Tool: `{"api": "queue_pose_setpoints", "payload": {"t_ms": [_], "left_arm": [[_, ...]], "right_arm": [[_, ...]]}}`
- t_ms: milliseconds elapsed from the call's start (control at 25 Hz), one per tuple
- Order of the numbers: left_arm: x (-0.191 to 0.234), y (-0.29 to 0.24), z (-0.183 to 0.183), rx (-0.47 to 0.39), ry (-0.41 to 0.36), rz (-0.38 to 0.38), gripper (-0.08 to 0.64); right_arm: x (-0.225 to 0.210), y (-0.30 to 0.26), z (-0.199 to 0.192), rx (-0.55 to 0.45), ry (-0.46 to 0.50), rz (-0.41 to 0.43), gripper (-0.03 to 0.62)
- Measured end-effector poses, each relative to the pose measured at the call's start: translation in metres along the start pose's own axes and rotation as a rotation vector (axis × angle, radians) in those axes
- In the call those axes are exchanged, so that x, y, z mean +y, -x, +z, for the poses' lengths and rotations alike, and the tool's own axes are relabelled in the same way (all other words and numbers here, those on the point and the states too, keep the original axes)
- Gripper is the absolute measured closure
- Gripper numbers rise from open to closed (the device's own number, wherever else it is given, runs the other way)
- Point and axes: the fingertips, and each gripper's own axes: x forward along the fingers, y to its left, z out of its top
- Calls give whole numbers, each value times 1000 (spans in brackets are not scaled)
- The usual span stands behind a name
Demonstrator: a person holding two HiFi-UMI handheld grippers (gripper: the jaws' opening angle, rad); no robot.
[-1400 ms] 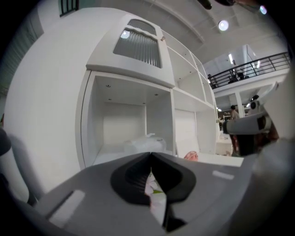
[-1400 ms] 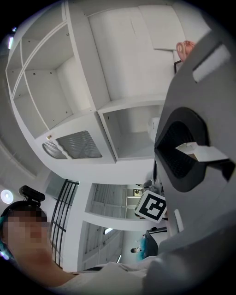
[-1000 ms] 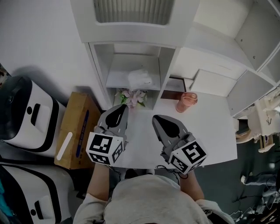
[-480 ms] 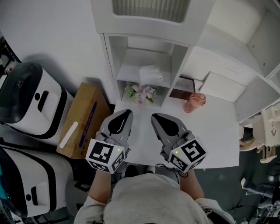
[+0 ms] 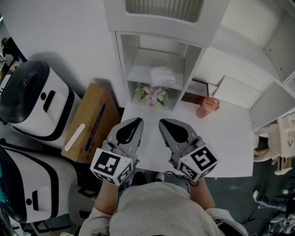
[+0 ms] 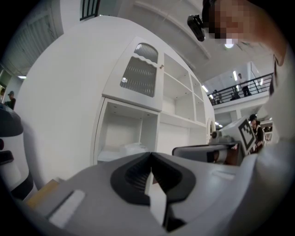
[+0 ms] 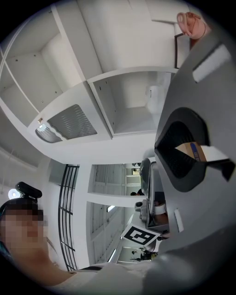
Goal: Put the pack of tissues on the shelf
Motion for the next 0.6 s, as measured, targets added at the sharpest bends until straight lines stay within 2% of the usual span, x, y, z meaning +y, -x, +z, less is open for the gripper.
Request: {"api": "queue_pose_setpoints", "payload": {"t_ms": [600], "left_arm": [[-15, 7, 17, -46, -9, -54, 559]], "right_arm": [[11, 12, 7, -3, 37, -25, 592]]}}
